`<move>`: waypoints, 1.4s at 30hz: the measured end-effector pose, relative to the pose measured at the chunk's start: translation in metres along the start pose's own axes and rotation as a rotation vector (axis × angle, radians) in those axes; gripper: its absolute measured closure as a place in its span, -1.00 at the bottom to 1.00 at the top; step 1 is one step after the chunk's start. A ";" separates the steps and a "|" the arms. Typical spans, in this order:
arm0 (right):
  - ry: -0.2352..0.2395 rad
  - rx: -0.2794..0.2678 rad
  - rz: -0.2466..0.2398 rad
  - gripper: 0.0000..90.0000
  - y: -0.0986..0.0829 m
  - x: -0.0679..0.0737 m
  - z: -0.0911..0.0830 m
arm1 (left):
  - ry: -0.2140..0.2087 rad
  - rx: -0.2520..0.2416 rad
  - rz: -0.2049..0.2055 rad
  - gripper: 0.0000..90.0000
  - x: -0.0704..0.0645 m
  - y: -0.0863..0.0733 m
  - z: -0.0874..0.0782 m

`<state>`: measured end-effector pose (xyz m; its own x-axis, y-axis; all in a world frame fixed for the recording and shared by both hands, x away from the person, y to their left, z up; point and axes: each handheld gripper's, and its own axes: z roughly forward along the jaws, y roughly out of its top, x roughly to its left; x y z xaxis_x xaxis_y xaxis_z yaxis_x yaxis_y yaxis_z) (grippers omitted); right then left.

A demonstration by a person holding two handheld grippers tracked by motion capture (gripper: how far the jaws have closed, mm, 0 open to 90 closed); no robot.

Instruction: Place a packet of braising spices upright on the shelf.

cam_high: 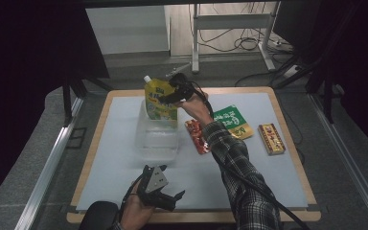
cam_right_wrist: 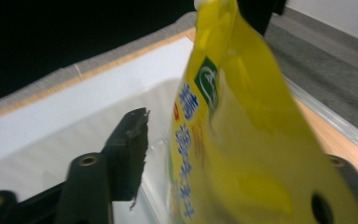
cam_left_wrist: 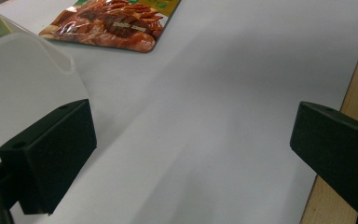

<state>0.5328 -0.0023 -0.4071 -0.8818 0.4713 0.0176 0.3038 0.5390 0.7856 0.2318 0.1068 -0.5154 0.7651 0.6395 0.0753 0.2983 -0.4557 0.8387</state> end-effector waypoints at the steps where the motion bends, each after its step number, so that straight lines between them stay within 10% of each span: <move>1: 0.000 0.000 0.000 -0.14 0.000 0.000 0.000 | 0.000 0.000 0.000 -1.00 0.000 0.000 0.000; 20: -0.041 -0.013 -0.057 -0.87 -0.014 0.007 -0.018 | -0.008 0.012 0.014 -1.00 -0.002 0.000 0.002; 42: -0.066 0.000 -0.056 -0.98 -0.038 0.005 -0.052 | 0.003 0.016 0.026 -1.00 -0.003 -0.001 0.003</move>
<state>0.4974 -0.0569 -0.4047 -0.8719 0.4851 -0.0670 0.2547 0.5659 0.7841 0.2311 0.1038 -0.5178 0.7709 0.6294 0.0983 0.2879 -0.4819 0.8276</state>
